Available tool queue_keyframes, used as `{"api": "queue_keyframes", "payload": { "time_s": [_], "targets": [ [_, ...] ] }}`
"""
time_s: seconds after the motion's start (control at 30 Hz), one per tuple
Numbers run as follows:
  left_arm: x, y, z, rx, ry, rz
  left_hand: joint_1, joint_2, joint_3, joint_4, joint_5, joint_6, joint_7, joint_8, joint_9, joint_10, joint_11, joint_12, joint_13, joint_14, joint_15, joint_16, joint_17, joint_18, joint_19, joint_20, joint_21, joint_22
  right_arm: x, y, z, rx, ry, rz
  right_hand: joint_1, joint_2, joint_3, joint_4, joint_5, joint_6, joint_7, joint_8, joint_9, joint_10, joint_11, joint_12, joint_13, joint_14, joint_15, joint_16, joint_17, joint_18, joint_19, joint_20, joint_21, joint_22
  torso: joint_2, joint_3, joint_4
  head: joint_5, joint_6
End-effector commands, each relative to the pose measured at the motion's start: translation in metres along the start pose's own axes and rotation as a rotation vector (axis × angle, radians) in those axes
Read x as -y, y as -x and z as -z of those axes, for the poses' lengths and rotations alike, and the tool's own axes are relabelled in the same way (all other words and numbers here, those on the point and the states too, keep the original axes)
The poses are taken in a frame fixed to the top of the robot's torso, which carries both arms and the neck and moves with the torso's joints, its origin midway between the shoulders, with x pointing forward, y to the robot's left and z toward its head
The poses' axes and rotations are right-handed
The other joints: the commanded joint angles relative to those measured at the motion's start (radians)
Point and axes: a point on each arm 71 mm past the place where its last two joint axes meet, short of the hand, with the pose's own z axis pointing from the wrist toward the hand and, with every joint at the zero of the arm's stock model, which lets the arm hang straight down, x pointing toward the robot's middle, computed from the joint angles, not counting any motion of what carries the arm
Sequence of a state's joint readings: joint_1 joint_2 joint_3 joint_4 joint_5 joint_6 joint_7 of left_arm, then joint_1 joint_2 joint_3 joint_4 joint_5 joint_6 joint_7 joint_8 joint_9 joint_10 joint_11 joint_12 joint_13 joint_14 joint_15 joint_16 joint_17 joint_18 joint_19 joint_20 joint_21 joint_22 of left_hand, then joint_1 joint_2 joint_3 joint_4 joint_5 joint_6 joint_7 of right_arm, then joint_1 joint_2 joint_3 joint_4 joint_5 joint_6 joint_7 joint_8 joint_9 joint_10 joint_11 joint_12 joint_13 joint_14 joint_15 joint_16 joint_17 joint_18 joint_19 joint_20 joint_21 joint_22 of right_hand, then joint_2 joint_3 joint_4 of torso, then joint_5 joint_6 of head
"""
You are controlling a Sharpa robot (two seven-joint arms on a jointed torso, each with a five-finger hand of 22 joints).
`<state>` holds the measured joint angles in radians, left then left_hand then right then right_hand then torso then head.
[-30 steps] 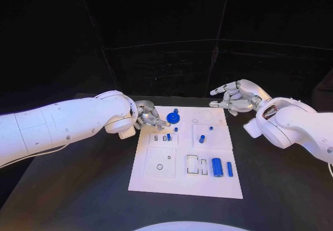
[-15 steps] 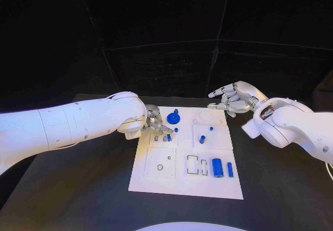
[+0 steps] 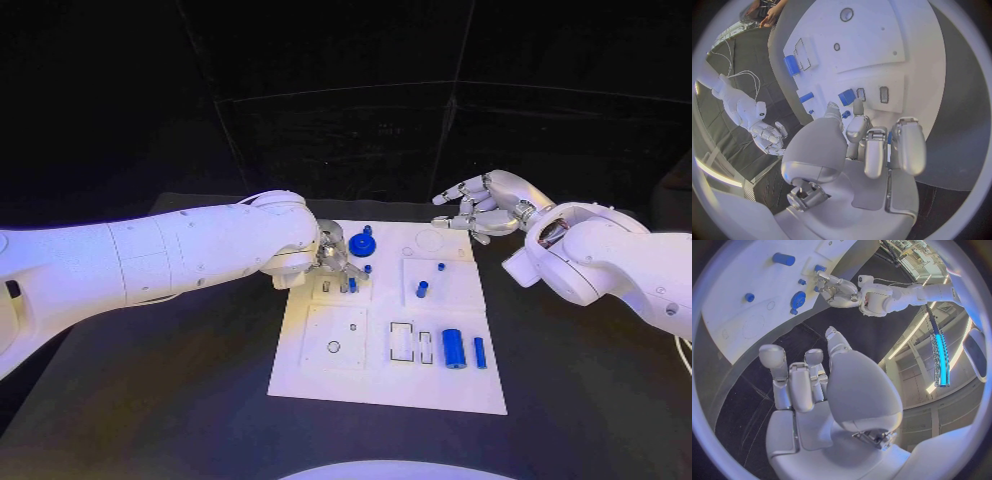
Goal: Assemble the parts on the task board
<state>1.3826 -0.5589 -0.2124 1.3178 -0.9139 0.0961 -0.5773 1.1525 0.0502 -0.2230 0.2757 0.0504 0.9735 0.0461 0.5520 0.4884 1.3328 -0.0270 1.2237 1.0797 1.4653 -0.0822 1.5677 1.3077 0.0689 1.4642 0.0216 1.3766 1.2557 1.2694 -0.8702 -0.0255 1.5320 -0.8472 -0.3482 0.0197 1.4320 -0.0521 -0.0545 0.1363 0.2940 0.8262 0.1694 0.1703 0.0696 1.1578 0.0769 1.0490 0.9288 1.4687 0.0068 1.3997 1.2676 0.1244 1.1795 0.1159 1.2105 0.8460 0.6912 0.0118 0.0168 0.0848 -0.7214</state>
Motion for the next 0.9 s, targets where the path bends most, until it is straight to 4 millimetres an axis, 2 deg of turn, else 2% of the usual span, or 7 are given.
{"api": "queue_keyframes", "payload": {
  "time_s": [0.03, 0.23, 0.6, 0.9],
  "targets": [
    [0.0012, 0.0001, 0.0000, -0.008, 0.011, -0.018, 0.010, 0.001, -0.007, -0.002, -0.002, -0.009, 0.000, 0.006, 0.002, -0.005, 0.000, -0.006, -0.001, 0.105, -0.008, 0.003, 0.263, -0.010, 0.024, -0.006, 0.006, 0.002, -0.0012, 0.0000, -0.0012, -0.010, 0.006, 0.022, 0.000, 0.007, -0.007, -0.001, 0.003, 0.005, -0.001, 0.006, 0.001, 0.005, 0.001, -0.007, -0.002, 0.033, -0.007, -0.007, -0.001, 0.011, 0.001, -0.008, -0.006, -0.001, 0.000, -0.0005, 0.0012, 0.001, -0.004],
    [0.0029, -0.0009, 0.0000, -0.014, 0.009, -0.024, 0.021, 0.005, -0.006, -0.007, -0.002, -0.013, -0.001, 0.013, 0.010, -0.006, 0.000, -0.007, -0.003, 0.105, -0.008, 0.003, 0.263, -0.011, 0.025, -0.006, 0.011, 0.010, -0.0006, 0.0000, -0.0027, -0.010, 0.006, 0.028, 0.000, 0.006, -0.008, -0.001, 0.006, 0.005, -0.002, 0.007, 0.001, 0.005, 0.000, -0.007, -0.002, 0.033, -0.007, -0.007, -0.001, 0.011, 0.001, -0.008, -0.006, -0.001, -0.001, -0.0014, 0.0019, 0.000, -0.007],
    [0.0047, -0.0021, 0.0000, -0.025, 0.004, -0.032, 0.060, 0.018, 0.001, -0.030, -0.002, -0.028, 0.000, 0.031, 0.033, -0.008, 0.001, -0.006, -0.004, 0.105, -0.007, 0.003, 0.263, -0.011, 0.022, -0.005, 0.012, 0.012, 0.0005, 0.0003, -0.0043, -0.009, 0.002, 0.032, 0.000, 0.007, -0.008, -0.001, 0.012, 0.006, -0.002, 0.009, 0.001, 0.006, 0.000, -0.007, -0.003, 0.033, -0.008, -0.009, -0.004, 0.011, 0.001, -0.008, -0.008, -0.003, 0.000, -0.0007, 0.0008, 0.001, -0.012],
    [0.0060, -0.0022, -0.0001, -0.023, 0.002, -0.032, 0.088, 0.031, 0.016, -0.051, -0.002, -0.036, 0.001, 0.040, 0.046, -0.008, 0.001, -0.006, -0.004, 0.105, -0.007, 0.003, 0.263, -0.011, 0.021, -0.004, 0.013, 0.015, 0.0015, 0.0005, -0.0048, -0.012, -0.003, 0.033, 0.001, 0.008, -0.009, -0.002, 0.017, 0.007, -0.003, 0.011, 0.001, 0.007, -0.001, -0.005, -0.003, 0.033, -0.008, -0.009, -0.003, 0.011, 0.001, -0.009, -0.009, -0.003, 0.000, -0.0003, 0.0022, 0.002, -0.016]
  ]
}}
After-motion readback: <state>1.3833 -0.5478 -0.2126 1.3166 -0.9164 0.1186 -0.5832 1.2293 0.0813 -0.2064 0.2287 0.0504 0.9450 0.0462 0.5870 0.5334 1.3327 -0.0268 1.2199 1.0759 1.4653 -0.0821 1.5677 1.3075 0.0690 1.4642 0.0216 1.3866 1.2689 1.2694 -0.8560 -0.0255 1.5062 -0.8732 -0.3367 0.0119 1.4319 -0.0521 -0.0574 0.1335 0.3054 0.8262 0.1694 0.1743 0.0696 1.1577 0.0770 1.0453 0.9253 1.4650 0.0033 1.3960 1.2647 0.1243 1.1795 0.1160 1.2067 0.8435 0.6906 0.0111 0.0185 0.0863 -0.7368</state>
